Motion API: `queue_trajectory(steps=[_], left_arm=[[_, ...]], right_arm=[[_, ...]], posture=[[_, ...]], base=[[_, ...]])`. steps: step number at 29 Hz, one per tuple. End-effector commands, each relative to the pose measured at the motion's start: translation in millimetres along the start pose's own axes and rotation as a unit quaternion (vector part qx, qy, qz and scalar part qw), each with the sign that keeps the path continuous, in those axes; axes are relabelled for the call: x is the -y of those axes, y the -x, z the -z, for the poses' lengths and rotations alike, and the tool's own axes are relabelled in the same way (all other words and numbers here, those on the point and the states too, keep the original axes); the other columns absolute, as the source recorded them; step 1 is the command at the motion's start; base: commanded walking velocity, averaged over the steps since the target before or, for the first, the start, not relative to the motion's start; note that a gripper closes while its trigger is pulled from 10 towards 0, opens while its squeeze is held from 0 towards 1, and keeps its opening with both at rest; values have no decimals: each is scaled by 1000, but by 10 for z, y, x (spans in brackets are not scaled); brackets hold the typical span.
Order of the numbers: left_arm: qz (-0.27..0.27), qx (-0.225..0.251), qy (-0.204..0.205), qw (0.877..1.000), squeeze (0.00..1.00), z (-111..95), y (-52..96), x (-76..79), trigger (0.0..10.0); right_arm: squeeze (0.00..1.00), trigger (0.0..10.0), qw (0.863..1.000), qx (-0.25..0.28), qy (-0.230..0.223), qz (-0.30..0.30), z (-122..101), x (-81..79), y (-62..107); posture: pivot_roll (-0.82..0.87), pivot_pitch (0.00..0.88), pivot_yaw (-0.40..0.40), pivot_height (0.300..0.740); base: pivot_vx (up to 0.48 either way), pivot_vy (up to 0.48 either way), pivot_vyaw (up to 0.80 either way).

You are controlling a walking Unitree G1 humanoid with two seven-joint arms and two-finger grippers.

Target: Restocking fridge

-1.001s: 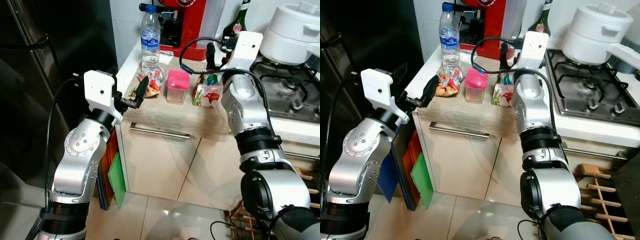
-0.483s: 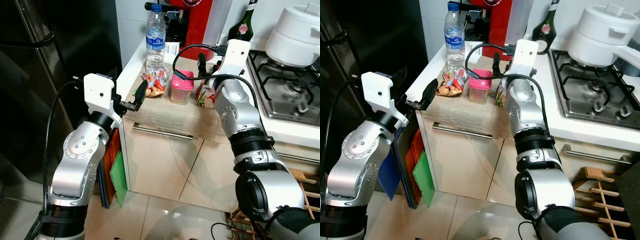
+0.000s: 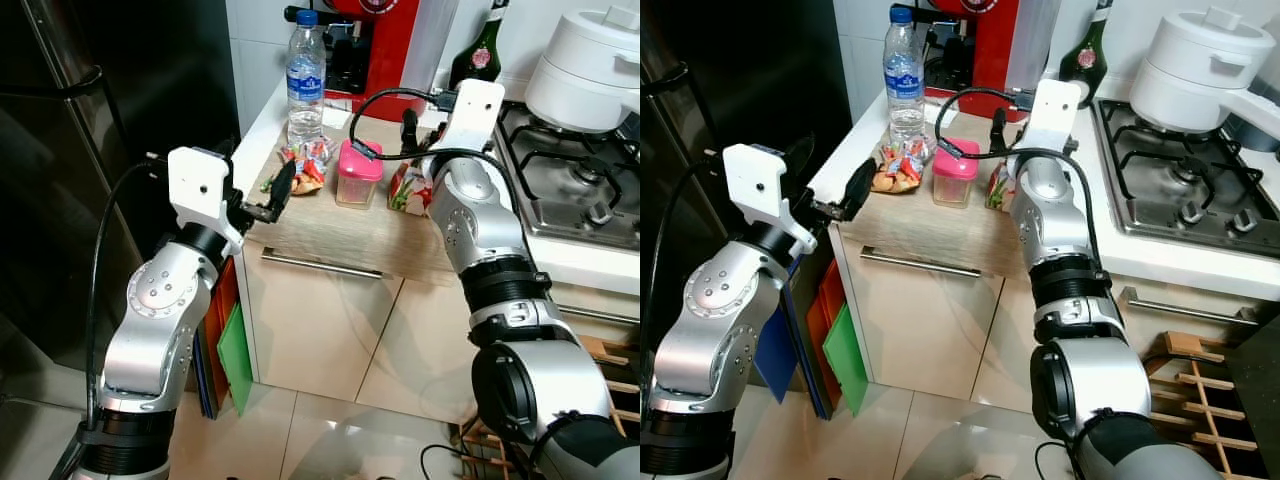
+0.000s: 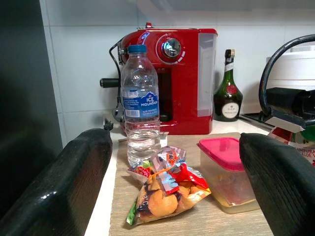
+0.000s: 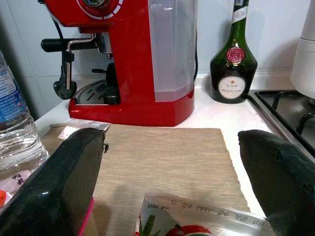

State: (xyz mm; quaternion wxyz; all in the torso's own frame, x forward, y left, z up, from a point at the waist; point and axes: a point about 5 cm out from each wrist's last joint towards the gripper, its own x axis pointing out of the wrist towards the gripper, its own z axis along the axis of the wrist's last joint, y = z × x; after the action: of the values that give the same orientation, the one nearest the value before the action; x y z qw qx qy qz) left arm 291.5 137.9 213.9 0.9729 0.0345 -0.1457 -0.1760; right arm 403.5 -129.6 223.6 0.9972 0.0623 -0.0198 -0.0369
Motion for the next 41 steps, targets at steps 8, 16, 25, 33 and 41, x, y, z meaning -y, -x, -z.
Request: queue_trajectory(steps=[8, 16, 25, 33, 41], left_arm=[[4, 1, -1, 1000, 0, -14, 6, 15, 10000], [5, 0, 0, 1000, 0, -7, 6, 21, 10000], [6, -2, 0, 1000, 0, -5, 8, 22, 10000], [8, -3, 1, 1000, 0, 6, 3, 30, 10000], [8, -4, 3, 1000, 0, 11, 0, 40, 10000]], right_arm=[[0, 10000, 993, 110, 31, -31, -369, -122, 46], [0, 10000, 991, 135, 10, -18, -442, -71, 83], [0, 10000, 998, 65, -10, 15, -197, -2, 139], [0, 10000, 999, 40, -15, 18, -109, -31, 188], [0, 10000, 999, 1, -28, 21, -27, -50, 193]], posture=[[37, 0, -42, 740], [34, 0, -42, 740], [34, 0, -42, 740], [26, 0, -41, 740], [29, 0, -44, 740]], base=[[0, 0, 0], [0, 0, 0], [0, 0, 0], [0, 0, 0], [0, 0, 0]])
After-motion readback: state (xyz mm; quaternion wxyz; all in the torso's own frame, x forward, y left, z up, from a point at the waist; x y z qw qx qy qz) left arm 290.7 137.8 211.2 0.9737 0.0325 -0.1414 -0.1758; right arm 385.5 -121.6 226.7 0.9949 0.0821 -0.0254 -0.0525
